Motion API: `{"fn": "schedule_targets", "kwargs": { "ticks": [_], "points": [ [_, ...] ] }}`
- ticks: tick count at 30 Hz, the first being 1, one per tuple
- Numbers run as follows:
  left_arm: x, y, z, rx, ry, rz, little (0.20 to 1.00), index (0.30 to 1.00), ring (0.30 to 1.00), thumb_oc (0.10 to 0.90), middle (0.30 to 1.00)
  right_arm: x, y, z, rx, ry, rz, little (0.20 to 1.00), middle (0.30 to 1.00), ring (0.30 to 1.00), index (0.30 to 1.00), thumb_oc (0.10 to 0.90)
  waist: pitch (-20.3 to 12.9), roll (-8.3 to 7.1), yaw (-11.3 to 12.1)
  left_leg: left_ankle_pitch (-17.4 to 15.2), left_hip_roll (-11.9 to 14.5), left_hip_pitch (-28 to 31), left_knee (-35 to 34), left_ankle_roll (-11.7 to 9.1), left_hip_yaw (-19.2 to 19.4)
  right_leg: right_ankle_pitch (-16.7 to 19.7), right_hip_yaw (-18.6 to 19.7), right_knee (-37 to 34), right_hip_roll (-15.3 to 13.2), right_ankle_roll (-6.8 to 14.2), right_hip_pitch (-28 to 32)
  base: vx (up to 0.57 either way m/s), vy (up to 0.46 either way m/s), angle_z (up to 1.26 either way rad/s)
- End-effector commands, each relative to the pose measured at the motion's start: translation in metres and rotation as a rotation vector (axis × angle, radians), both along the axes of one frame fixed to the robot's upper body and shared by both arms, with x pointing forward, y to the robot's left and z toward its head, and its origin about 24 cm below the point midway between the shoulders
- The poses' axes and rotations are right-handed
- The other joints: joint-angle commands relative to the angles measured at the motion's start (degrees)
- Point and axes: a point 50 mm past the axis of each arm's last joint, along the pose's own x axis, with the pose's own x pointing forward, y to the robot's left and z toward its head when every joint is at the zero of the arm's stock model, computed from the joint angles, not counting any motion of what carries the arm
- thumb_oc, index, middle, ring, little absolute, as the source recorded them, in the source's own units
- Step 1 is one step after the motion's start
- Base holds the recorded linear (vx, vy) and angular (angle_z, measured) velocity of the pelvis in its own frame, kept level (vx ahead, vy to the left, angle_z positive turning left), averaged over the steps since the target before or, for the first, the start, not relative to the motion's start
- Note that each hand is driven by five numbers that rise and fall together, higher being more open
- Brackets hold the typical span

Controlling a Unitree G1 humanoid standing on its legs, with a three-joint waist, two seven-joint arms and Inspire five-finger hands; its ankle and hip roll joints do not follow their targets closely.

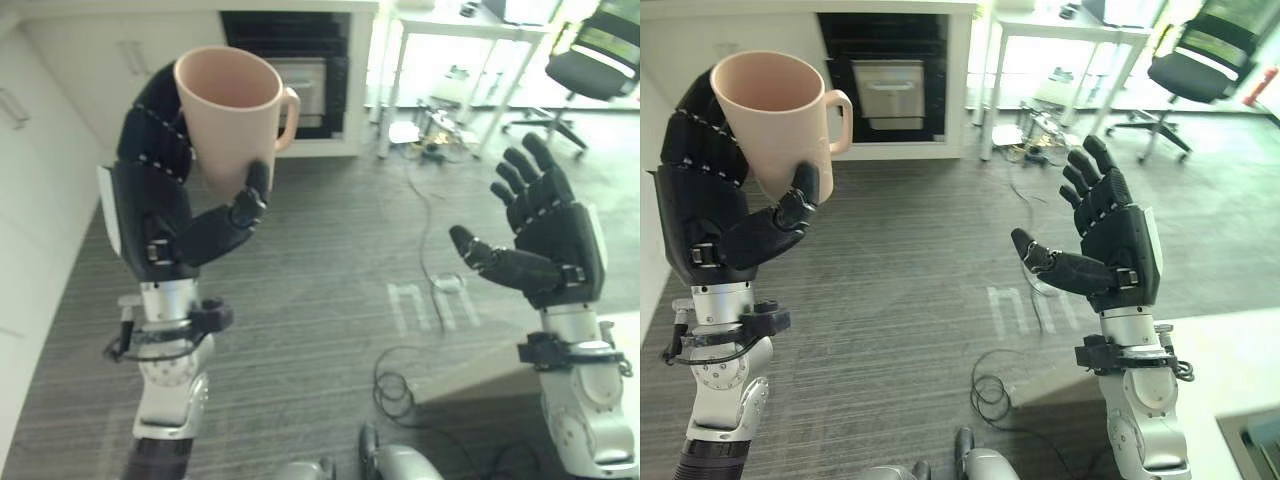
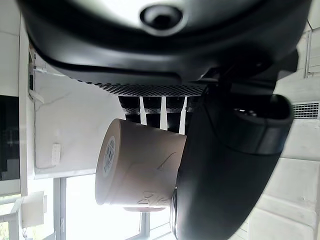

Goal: Place the dishes in the dishwasher.

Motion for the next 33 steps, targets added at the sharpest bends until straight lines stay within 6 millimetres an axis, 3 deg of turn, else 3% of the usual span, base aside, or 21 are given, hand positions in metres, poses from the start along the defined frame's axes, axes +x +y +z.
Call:
{"fn": "schedule_targets", "kwargs": {
  "ticks": [1,3,4,5,10,26,27,29,30,31,32,33],
  "points": [
    [-0.018,0.0,0.046,0.047,-0.249,-0.088,0.3,0.3,0.3,0.4,0.3,-0.01,-0.005,0.035,-0.006,-0.198,-0.018,0.9,0.9,0.9,0.9,0.8,-5.9,-1.54,-1.5,2.3,7.7,-4.0,-7.9,-1.8,-2.1,-8.6,-2.4,6.1,-3.8,8.4,2.6,0.1,-0.143,0.69],
    [-0.021,0.003,0.044,0.042,-0.235,-0.081,0.3,0.3,0.3,0.4,0.3,-0.009,-0.004,0.033,-0.002,-0.183,-0.016,0.9,0.9,0.9,0.9,0.8,-5.9,-1.25,-1.1,2.7,8.7,-3.8,-7.9,-2.7,-1.2,-8.9,-3.0,6.1,-3.9,8.1,2.7,0.05,-0.098,0.74],
    [-0.02,0.002,0.044,0.017,-0.231,-0.106,0.3,0.3,0.3,0.4,0.3,-0.008,-0.005,0.034,-0.011,-0.184,-0.027,0.9,0.9,0.9,0.9,0.8,-5.4,-0.78,-1.6,3.9,11.0,-4.0,-7.9,-3.8,2.8,-8.8,-4.9,6.1,-4.6,8.1,3.0,-0.03,-0.046,0.48],
    [-0.019,0.001,0.045,0.017,-0.232,-0.11,0.3,0.3,0.3,0.4,0.3,-0.007,-0.004,0.035,-0.016,-0.188,-0.031,0.9,0.9,0.9,0.9,0.8,-5.2,-0.65,-1.8,4.1,11.6,-4.3,-7.9,-4.1,3.6,-8.8,-5.4,6.1,-4.8,8.1,3.1,-0.08,-0.012,0.44],
    [-0.019,0.005,0.043,-0.003,-0.238,-0.085,0.3,0.3,0.3,0.4,0.3,-0.006,-0.004,0.032,-0.017,-0.176,-0.024,0.9,0.9,0.9,0.9,0.8,-5.8,0.45,-2.7,3.7,11.8,-4.5,-7.9,-4.1,3.3,-9.4,-5.8,6.1,-5.1,8.2,3.4,-0.02,0.03,0.15],
    [-0.019,0.007,0.037,-0.016,-0.23,-0.057,0.3,0.3,0.3,0.4,0.3,-0.01,-0.011,0.028,-0.025,-0.15,0.022,0.9,0.9,0.9,0.9,0.8,-7.0,0.4,-5.4,2.7,13.2,-2.5,-7.9,-4.5,5.6,-10.0,-1.9,6.1,-2.5,7.5,2.1,0.03,-0.044,-0.16],
    [-0.02,0.009,0.036,-0.019,-0.224,-0.049,0.3,0.3,0.3,0.4,0.3,-0.01,-0.013,0.027,-0.014,-0.142,0.04,0.9,0.9,0.9,0.9,0.8,-6.7,-0.03,-5.6,3.4,12.8,-1.1,-7.9,-4.5,6.2,-9.8,-0.9,6.1,-2.3,7.1,2.1,0.17,-0.153,-0.07],
    [-0.023,0.011,0.031,-0.028,-0.209,-0.055,0.3,0.3,0.3,0.4,0.3,-0.013,-0.014,0.025,-0.007,-0.139,0.09,0.9,0.9,0.9,0.9,0.8,-4.9,-2.52,-5.3,12.3,11.0,0.7,-6.9,-4.9,8.7,-9.2,1.4,6.1,-2.7,5.6,3.2,0.19,-0.21,-0.15],
    [-0.024,0.012,0.03,-0.012,-0.209,-0.053,0.3,0.3,0.3,0.4,0.3,-0.015,-0.014,0.024,-0.023,-0.139,0.098,0.9,0.9,0.9,0.9,0.8,-3.5,-3.67,-5.0,15.0,10.4,-1.5,-2.0,-5.0,8.6,-8.7,2.0,6.1,-3.0,4.9,3.9,0.28,-0.147,-0.24],
    [-0.026,0.011,0.031,0.014,-0.219,-0.062,0.3,0.3,0.3,0.4,0.3,-0.016,-0.012,0.024,-0.033,-0.144,0.11,0.9,0.9,0.9,0.9,0.8,-1.0,-3.19,-4.5,16.7,12.3,-6.5,-3.8,-5.1,10.4,-9.0,2.2,6.1,-1.6,4.9,5.6,0.43,0.037,-0.07],
    [-0.028,0.013,0.029,0.005,-0.212,-0.064,0.3,0.3,0.3,0.4,0.3,-0.016,-0.009,0.022,-0.034,-0.142,0.119,0.9,0.9,0.9,0.9,0.8,-0.2,-1.37,-3.7,14.7,14.6,-9.5,-7.9,-5.0,11.5,-10.4,2.0,6.1,-0.3,5.9,7.0,0.43,0.127,0.16],
    [-0.028,0.013,0.029,0.003,-0.21,-0.063,0.3,0.3,0.3,0.4,0.3,-0.016,-0.009,0.022,-0.036,-0.141,0.12,0.9,0.9,0.9,0.9,0.8,-0.3,-0.91,-3.7,14.0,15.0,-10.3,-7.9,-5.0,11.4,-10.6,2.0,6.1,0.0,6.0,7.1,0.4,0.23,0.21]
  ]
}}
